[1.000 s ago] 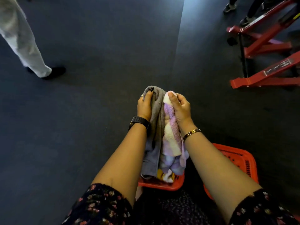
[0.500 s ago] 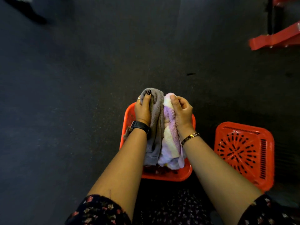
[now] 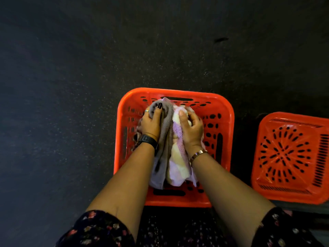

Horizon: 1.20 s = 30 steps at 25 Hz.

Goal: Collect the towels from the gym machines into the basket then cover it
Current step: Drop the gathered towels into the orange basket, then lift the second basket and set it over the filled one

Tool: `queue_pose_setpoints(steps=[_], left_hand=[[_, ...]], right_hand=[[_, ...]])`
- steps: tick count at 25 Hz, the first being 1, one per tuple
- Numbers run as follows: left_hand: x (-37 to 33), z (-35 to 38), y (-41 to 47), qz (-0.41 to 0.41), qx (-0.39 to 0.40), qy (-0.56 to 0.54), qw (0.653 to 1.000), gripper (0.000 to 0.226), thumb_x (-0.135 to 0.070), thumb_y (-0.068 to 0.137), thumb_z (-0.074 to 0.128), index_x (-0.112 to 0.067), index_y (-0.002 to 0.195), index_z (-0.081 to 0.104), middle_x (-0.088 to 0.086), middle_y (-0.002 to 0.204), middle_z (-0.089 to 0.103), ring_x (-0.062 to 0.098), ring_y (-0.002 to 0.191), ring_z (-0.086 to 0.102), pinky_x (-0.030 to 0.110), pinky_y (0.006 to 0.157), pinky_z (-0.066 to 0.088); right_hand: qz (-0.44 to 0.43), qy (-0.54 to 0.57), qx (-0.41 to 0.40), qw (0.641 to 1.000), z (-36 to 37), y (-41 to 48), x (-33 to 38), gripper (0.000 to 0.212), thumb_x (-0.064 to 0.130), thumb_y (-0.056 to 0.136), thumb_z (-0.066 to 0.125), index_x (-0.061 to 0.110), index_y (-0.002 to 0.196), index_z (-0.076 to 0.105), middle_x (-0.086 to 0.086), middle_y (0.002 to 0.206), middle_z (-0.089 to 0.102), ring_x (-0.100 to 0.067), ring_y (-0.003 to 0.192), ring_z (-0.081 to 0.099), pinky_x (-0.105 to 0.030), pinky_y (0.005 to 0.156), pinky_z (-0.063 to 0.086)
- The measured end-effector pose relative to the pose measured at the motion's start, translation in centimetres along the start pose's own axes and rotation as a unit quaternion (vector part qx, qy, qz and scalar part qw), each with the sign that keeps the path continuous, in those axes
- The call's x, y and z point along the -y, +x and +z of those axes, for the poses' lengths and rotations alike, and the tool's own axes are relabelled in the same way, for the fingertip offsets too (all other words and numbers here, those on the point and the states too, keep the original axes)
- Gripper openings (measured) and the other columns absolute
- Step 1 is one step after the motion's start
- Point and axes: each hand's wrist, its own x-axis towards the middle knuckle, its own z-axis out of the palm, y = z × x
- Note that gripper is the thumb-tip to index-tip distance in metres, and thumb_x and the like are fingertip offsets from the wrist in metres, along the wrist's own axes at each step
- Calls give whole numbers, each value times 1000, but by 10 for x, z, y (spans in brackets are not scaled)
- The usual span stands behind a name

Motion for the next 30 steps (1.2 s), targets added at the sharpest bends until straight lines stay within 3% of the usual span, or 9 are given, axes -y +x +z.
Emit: queue_pose_setpoints(steps=[2, 5, 9, 12, 15, 18, 20, 22, 30], left_hand=[[18, 8, 20, -23, -3, 1, 1000, 52, -49, 76, 52, -17, 116, 60, 6, 111, 62, 19, 107, 55, 32, 97, 42], [43, 17, 46, -43, -14, -6, 999, 38, -28, 94, 52, -9, 127, 55, 11, 127, 59, 19, 116, 52, 21, 93, 36], [58, 26, 75, -66, -13, 10, 998, 39, -32, 95, 50, -12, 128, 55, 11, 130, 59, 23, 122, 52, 25, 98, 36], [59, 26, 68, -85, -10, 22, 996, 40, -34, 95, 50, -12, 127, 53, 9, 126, 59, 20, 114, 53, 24, 93, 35], [47, 18, 55, -57, 4, 8, 998, 35, -31, 94, 51, -9, 122, 55, 5, 115, 60, 16, 104, 53, 24, 89, 38], [27, 10, 47, -61, -2, -61, 996, 25, -29, 91, 52, -10, 99, 66, 2, 97, 64, 19, 95, 58, 33, 90, 44], [7, 5, 36, -62, -21, -124, 990, 30, -23, 93, 51, -3, 109, 64, 7, 104, 65, 17, 97, 57, 37, 95, 45], [-25, -1, 20, -34, -25, -166, 985, 35, -15, 96, 44, 1, 125, 54, 10, 118, 58, 17, 110, 52, 33, 102, 42], [-214, 14, -93, 78, 184, -137, 970, 47, -31, 100, 29, -14, 144, 36, 4, 151, 35, 16, 141, 30, 24, 110, 22]], right_hand=[[4, -10, -7, 1000, 12, 17, -21, 66, 63, 73, 54, 10, 109, 69, -4, 113, 66, -13, 108, 58, -22, 99, 43], [-8, -29, -3, 1000, 27, 35, -56, 50, 60, 77, 59, 12, 88, 68, -9, 94, 68, -24, 92, 62, -45, 88, 49], [48, -62, 23, 997, 36, 58, -71, 41, 67, 73, 56, 26, 70, 60, -4, 83, 68, -24, 84, 62, -46, 82, 50], [58, -44, 34, 997, 29, 55, -62, 37, 62, 73, 61, 26, 79, 65, -2, 89, 70, -21, 87, 64, -34, 83, 52], [71, 14, 28, 997, 14, 43, -43, 28, 36, 83, 70, 13, 98, 69, 0, 97, 69, -11, 88, 60, -4, 72, 43], [71, 68, -6, 995, -2, 36, -26, 19, 22, 86, 68, 11, 101, 68, -4, 98, 69, -11, 89, 62, -13, 78, 48], [73, 95, -18, 993, -14, 34, -6, 15, 20, 89, 64, 14, 102, 66, -1, 97, 68, -12, 91, 62, -24, 84, 51], [60, 129, -15, 990, -32, 23, 32, 16, 15, 92, 58, 11, 107, 63, 1, 100, 65, -7, 91, 60, -15, 83, 48], [-12, 223, 14, 975, -150, -27, 203, 47, 26, 100, 44, 16, 144, 35, -1, 146, 41, -4, 126, 40, -19, 103, 33]])
